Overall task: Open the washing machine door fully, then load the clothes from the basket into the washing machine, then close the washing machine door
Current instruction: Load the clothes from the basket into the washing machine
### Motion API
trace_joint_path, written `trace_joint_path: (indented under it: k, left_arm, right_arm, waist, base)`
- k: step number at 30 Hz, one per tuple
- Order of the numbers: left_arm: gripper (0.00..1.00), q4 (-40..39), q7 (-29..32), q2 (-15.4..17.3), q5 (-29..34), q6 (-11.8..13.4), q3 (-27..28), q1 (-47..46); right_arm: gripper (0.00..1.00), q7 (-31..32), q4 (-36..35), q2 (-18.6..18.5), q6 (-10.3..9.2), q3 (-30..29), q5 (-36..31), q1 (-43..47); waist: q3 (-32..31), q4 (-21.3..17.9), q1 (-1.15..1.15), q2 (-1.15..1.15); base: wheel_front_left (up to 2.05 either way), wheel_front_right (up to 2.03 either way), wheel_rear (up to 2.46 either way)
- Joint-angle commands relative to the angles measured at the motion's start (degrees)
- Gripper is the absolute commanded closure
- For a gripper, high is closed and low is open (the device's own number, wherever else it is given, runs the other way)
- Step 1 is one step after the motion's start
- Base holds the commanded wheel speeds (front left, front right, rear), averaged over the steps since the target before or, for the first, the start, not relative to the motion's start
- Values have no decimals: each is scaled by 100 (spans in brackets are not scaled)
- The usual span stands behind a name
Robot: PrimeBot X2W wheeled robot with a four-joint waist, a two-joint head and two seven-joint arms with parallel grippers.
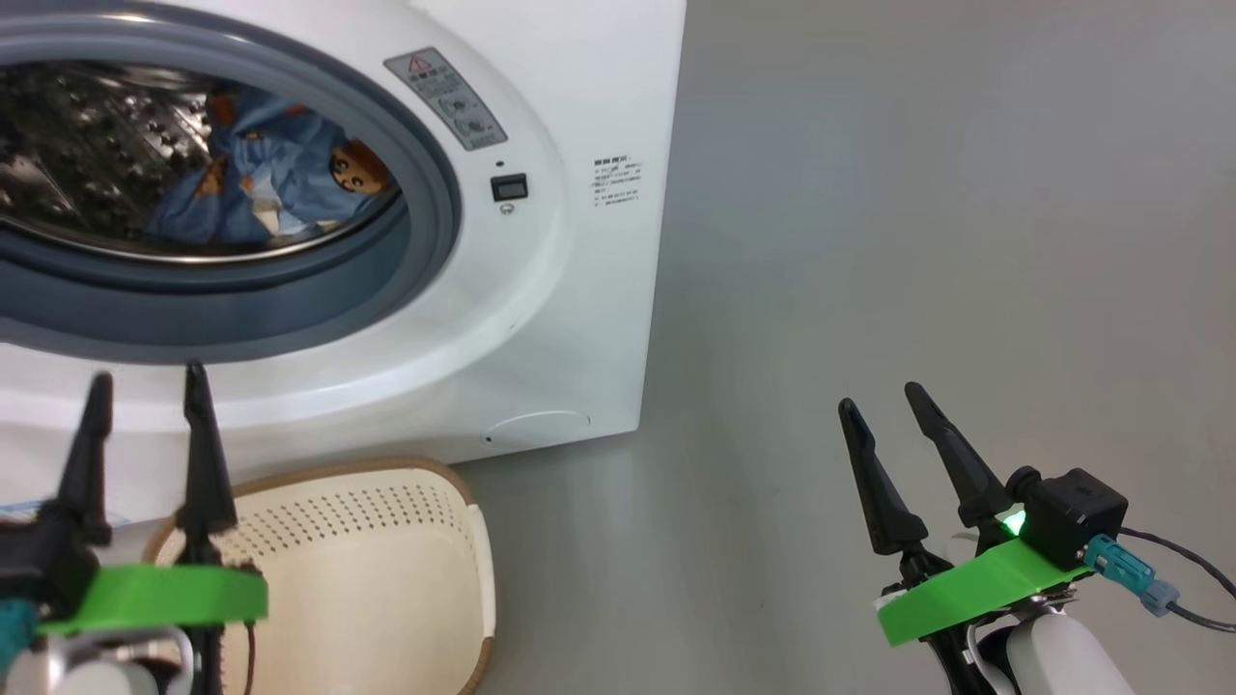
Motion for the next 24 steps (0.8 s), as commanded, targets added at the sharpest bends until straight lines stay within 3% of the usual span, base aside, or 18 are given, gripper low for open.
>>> trace_joint_path:
  k: [1, 10, 24]
  left_arm:
    - [0, -247, -13, 109, -14, 44, 128, 171]
    - [0, -552, -13, 108, -15, 141, -242, 968]
    - [0, -741, -13, 107, -342, 647, -533, 1674]
  right_arm:
    - [0, -27, -143, 27, 35, 132, -70, 65]
    - [0, -27, -225, 70, 35, 48, -157, 219]
    - [0, -27, -348, 102, 35, -58, -265, 492]
  waist:
    - [-95, -17, 1, 0]
    - [-335, -5, 1, 0]
    - [-737, -21, 1, 0]
  base:
    - [0, 0, 0]
    - [0, 0, 0]
    - [0, 0, 0]
